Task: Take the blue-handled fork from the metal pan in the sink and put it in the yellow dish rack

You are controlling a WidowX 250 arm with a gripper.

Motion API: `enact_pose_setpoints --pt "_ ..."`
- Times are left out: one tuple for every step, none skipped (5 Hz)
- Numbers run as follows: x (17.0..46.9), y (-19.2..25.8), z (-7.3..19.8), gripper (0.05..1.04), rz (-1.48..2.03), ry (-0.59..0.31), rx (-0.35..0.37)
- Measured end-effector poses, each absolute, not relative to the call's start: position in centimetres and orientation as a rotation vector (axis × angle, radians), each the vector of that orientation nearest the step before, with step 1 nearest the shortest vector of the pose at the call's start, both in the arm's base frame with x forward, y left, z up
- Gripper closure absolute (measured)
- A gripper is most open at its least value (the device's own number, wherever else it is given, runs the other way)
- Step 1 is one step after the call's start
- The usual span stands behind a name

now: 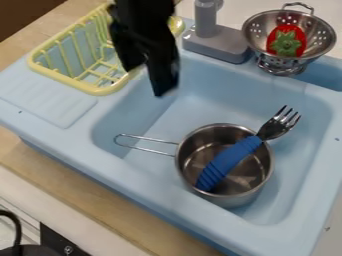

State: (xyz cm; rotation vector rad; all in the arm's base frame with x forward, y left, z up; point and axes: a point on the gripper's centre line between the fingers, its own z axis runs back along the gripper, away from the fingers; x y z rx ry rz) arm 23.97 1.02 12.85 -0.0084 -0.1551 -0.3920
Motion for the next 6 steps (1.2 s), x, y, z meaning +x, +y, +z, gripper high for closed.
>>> enact_pose_setpoints --pt "23.6 -1.6 12.1 0.085 -0.496 -0.160 -0.062" --pt "22.9 -3.8 11.3 0.085 -0.578 -0.142 -0.046" --pt "22.5 -5.1 10.8 0.085 -0.602 -0.144 -0.050" --pt "22.2 -6.1 10.3 0.085 -0.552 -0.152 -0.031" --pt "22.6 -6.9 10.3 0.085 -0.417 -0.195 0.040" --pt "22.6 -6.9 9.9 0.085 -0.383 -0.208 0.063"
